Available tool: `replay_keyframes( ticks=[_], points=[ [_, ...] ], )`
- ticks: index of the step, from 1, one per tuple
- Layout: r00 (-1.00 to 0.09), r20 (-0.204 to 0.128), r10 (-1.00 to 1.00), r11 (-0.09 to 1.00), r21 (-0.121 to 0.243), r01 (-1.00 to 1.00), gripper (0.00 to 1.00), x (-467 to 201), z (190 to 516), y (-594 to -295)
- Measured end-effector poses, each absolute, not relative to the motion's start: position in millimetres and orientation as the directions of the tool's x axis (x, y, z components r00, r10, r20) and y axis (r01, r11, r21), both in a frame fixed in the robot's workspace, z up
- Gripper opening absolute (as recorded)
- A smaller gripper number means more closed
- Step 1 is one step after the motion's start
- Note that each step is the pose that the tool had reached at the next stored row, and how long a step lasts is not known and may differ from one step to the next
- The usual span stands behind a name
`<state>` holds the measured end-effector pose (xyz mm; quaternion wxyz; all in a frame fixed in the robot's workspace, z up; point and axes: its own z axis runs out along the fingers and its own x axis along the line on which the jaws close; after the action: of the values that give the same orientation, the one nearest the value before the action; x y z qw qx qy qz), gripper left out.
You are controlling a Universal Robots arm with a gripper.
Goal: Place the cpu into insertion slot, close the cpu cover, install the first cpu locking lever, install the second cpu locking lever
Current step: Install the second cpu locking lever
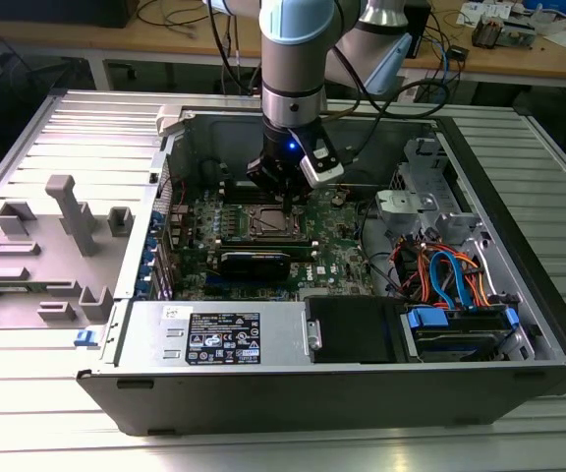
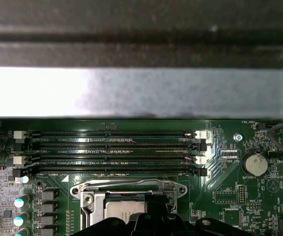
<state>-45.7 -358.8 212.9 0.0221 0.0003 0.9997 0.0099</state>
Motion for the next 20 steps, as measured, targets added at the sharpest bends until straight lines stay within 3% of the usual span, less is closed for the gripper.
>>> replay_keyframes(
  ticks=[20],
  points=[
    [-0.999,-0.044,0.001,1.0,0.02,0.0,0.11,-45.7,216.9,-359.2]
  ],
)
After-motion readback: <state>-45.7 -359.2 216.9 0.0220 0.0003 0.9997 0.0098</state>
